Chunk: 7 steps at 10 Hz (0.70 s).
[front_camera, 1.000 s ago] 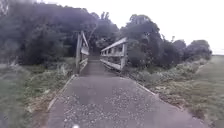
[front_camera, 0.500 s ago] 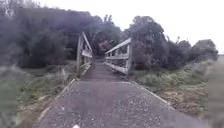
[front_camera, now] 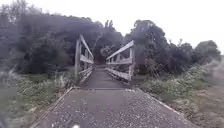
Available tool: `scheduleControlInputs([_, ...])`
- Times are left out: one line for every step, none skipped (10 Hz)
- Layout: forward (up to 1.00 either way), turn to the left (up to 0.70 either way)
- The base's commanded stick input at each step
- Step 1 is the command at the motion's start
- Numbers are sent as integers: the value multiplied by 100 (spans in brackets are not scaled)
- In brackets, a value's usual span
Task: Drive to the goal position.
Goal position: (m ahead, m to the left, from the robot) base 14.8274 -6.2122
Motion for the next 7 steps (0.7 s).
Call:
scheduleControlInputs([60,0])
scheduleControlInputs([60,0])
scheduleControlInputs([60,0])
scheduleControlInputs([60,0])
scheduleControlInputs([60,0])
scheduleControlInputs([60,0])
scheduleControlInputs([60,0])
